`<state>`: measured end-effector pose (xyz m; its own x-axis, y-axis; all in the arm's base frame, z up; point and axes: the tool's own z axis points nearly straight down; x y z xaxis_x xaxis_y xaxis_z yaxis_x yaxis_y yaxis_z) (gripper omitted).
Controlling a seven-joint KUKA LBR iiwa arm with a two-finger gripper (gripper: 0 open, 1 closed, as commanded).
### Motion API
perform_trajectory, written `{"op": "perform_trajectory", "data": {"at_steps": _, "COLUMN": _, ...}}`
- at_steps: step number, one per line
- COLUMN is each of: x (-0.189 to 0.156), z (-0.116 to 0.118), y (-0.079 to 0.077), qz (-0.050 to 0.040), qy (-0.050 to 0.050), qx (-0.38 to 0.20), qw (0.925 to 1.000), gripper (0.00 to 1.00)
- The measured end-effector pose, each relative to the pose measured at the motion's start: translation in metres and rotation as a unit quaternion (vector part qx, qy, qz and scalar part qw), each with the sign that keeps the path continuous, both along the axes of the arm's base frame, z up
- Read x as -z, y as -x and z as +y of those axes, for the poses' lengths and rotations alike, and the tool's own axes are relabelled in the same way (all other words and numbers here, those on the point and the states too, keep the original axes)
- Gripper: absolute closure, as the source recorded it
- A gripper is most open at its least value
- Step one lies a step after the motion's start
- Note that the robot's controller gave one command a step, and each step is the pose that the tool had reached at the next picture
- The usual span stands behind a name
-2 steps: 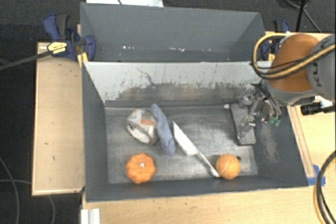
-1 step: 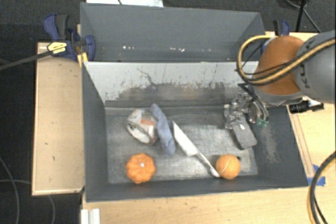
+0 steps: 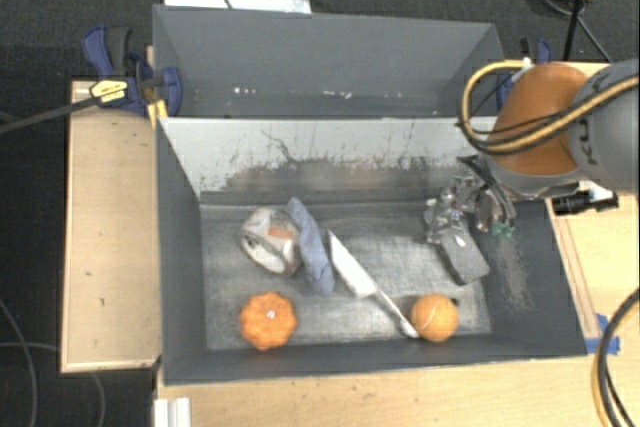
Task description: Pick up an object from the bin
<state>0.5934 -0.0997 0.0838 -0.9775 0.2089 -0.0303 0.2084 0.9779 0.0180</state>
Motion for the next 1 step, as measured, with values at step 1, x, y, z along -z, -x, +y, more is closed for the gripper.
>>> {"op": "perform_trajectory", "data": {"at_steps": 1, "x": -0.151, "z": -0.0236, "y": 0.0112, "qz": 0.013, "qy": 0.006, "qx": 0.021, "qw": 0.9997, "gripper": 1.0}}
